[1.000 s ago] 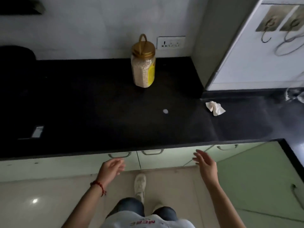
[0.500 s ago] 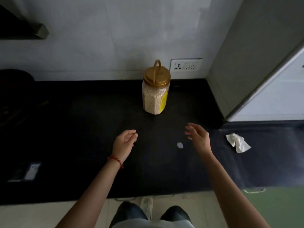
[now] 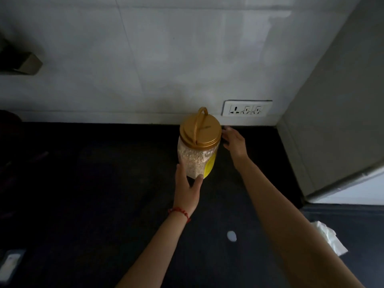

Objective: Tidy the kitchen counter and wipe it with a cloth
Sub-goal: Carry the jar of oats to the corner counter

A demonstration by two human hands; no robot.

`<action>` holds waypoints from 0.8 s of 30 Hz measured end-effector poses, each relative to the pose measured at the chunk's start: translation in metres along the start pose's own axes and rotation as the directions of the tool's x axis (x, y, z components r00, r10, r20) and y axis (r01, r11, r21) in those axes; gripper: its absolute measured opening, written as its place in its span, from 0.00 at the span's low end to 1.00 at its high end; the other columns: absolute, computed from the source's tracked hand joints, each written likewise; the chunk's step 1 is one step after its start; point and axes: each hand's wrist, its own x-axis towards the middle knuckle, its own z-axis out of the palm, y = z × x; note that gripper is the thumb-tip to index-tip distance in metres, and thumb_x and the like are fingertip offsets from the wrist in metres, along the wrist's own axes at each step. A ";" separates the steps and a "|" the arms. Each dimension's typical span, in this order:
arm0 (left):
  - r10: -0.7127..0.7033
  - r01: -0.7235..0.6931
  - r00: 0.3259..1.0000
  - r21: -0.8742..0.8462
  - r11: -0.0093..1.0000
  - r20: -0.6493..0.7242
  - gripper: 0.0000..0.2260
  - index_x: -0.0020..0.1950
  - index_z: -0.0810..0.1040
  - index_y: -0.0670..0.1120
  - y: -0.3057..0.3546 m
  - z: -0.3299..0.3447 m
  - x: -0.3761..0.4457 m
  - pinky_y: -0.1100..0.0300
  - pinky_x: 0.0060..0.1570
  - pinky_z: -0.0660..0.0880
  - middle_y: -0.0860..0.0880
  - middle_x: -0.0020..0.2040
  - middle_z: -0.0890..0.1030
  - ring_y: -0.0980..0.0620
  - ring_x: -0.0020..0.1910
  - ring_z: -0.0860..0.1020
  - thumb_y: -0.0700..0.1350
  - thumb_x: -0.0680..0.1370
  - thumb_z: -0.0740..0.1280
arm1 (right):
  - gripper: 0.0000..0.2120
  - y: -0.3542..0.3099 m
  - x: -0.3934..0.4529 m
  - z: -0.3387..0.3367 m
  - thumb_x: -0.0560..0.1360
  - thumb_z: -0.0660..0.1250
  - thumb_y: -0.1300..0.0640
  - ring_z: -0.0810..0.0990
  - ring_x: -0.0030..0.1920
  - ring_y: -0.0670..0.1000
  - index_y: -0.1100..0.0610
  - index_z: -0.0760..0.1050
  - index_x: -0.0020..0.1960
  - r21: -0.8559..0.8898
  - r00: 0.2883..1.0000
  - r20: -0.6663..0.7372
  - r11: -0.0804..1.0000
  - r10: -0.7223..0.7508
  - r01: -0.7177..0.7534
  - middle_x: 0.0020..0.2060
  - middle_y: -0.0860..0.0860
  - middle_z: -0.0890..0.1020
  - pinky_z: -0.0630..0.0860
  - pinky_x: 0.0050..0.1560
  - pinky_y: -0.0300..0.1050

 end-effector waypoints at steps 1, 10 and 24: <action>0.002 -0.002 1.000 -0.003 1.000 -0.012 0.33 0.75 0.46 0.51 0.002 0.005 0.002 0.52 0.74 0.53 0.49 0.78 0.48 0.50 0.76 0.50 0.48 0.77 0.63 | 0.15 -0.002 0.006 0.004 0.78 0.55 0.52 0.75 0.58 0.50 0.56 0.75 0.58 -0.013 0.999 0.041 1.000 0.011 -0.010 0.57 0.52 0.79 0.69 0.60 0.47; -0.027 0.025 0.997 -0.029 0.999 -0.071 0.44 0.75 0.50 0.46 -0.001 0.001 0.024 0.58 0.69 0.59 0.46 0.74 0.58 0.48 0.72 0.60 0.41 0.67 0.74 | 0.21 0.021 -0.001 0.003 0.81 0.48 0.51 0.80 0.45 0.42 0.50 0.79 0.42 0.026 0.990 0.139 0.999 -0.037 0.034 0.41 0.47 0.82 0.72 0.47 0.36; 0.006 -0.005 0.998 -0.011 1.000 0.069 0.49 0.71 0.56 0.47 -0.014 -0.021 0.055 0.57 0.63 0.66 0.47 0.69 0.66 0.50 0.68 0.66 0.38 0.57 0.80 | 0.37 0.038 -0.005 -0.019 0.57 0.60 0.65 0.73 0.62 0.55 0.50 0.66 0.66 -0.059 0.838 0.543 0.998 0.046 -0.017 0.57 0.51 0.77 0.70 0.58 0.48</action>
